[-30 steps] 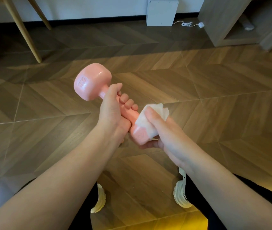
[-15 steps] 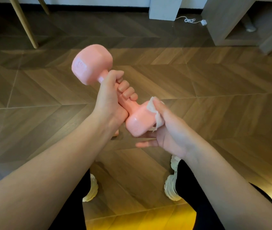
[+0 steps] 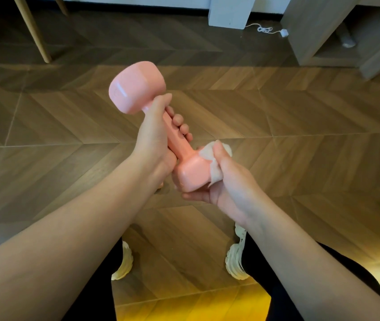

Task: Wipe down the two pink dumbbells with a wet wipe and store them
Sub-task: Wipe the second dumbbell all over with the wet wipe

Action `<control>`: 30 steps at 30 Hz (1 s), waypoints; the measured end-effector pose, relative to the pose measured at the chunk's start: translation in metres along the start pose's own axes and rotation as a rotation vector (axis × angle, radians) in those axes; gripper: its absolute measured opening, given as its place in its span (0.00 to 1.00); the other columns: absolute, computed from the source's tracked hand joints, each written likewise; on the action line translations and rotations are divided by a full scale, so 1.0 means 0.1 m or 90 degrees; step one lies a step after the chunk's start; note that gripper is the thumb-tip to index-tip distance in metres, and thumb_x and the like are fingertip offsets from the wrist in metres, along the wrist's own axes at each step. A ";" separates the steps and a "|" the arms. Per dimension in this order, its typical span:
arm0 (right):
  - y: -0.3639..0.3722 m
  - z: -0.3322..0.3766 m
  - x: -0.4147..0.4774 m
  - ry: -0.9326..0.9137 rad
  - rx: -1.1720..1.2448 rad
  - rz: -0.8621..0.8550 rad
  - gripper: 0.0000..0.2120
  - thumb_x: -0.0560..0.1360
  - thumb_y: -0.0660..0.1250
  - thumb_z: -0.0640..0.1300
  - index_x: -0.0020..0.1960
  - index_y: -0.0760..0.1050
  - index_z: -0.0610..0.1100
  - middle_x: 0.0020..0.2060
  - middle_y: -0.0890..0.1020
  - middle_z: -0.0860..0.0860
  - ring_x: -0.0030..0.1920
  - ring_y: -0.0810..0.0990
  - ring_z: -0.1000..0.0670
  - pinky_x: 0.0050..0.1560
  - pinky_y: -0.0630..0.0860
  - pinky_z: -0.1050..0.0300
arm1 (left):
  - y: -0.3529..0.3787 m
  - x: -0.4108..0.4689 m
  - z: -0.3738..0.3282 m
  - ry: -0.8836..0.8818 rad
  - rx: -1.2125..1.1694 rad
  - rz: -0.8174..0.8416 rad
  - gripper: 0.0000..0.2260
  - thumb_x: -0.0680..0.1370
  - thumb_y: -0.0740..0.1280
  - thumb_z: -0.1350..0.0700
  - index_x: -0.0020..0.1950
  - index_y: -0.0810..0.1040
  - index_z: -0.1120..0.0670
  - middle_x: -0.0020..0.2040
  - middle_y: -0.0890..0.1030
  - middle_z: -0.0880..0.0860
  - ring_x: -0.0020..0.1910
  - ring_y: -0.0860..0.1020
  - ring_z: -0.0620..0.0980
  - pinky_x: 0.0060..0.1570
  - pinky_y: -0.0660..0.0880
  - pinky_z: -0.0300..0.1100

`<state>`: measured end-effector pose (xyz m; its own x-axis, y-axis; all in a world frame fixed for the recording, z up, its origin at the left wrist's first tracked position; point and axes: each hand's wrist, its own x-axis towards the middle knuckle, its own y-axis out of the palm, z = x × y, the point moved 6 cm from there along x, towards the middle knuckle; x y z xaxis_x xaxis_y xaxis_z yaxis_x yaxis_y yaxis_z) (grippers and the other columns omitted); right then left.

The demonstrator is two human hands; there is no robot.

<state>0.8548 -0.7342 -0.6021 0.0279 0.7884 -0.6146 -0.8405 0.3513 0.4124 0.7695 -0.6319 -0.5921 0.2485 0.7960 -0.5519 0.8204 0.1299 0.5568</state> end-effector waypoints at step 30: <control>0.10 0.24 -0.20 -0.647 -0.998 -0.094 0.25 0.60 0.82 0.45 0.54 0.80 0.43 0.50 0.82 0.50 0.56 0.79 0.49 0.66 0.70 0.46 | -0.07 -0.01 0.01 0.024 0.167 0.015 0.16 0.77 0.67 0.52 0.33 0.65 0.51 0.25 0.64 0.49 0.22 0.61 0.48 0.26 0.61 0.39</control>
<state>0.8584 -0.7348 -0.5695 -0.0879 0.9662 0.2423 -0.4537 0.1777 -0.8733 0.7648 -0.6341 -0.5964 0.2533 0.8195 -0.5141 0.9214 -0.0426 0.3862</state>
